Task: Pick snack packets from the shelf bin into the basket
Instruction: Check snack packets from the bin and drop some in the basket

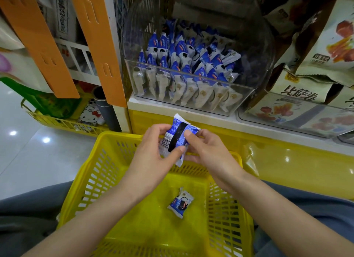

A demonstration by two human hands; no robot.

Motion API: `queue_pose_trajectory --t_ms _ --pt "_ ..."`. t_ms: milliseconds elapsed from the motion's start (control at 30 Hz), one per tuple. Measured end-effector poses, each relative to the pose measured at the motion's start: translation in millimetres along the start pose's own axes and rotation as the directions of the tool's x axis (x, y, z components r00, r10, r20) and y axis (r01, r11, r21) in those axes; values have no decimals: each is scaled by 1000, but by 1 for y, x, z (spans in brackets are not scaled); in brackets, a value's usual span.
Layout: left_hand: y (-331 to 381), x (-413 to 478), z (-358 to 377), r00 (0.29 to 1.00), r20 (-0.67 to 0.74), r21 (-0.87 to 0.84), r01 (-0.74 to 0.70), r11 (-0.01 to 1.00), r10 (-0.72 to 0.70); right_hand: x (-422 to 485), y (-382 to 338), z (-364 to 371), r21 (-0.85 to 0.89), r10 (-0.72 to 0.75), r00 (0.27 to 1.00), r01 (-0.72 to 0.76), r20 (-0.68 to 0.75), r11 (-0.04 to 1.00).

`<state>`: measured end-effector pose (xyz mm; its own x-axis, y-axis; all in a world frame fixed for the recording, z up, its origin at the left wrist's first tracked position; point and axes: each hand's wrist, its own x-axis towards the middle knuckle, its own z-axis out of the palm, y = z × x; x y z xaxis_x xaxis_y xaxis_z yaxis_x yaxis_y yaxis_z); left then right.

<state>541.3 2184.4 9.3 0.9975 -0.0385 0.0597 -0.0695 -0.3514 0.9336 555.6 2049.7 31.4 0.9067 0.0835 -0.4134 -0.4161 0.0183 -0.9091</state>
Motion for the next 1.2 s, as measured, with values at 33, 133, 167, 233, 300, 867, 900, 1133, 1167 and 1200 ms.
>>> queue_pose_trajectory --t_ms 33,133,167,233,300,867,900,1133,1167,1200 --pt "0 -1 1 999 2 32 -32 999 32 0 1 1 -5 -6 1000 6 -5 1000" --pt "-3 -1 -1 997 -3 79 -72 994 72 -2 2 3 2 -18 1000 18 22 1000" --pt "-4 0 -2 997 -2 82 -75 994 75 -3 2 4 6 -20 999 20 32 1000" --pt "-5 1 -4 996 10 91 -85 992 84 -2 3 3 1 -27 999 27 40 1000" --pt "-5 1 -5 994 35 126 -111 986 107 -2 3 3 -3 -38 999 38 38 999" --pt "-4 0 -10 968 121 584 -248 773 220 -1 17 12 -157 -119 993 116 -6 981" --pt "-5 0 -11 964 134 609 -263 749 230 0 18 12 -182 -129 992 127 -4 975" --pt "-4 6 -13 966 129 631 -255 733 225 1 23 14 -361 -221 975 200 -18 911" --pt "-4 6 -13 972 103 563 -231 793 210 1 24 14 -402 -252 968 224 -16 888" --pt "-5 6 -13 979 78 484 -204 851 189 1 24 14 -449 -288 957 250 -17 858"
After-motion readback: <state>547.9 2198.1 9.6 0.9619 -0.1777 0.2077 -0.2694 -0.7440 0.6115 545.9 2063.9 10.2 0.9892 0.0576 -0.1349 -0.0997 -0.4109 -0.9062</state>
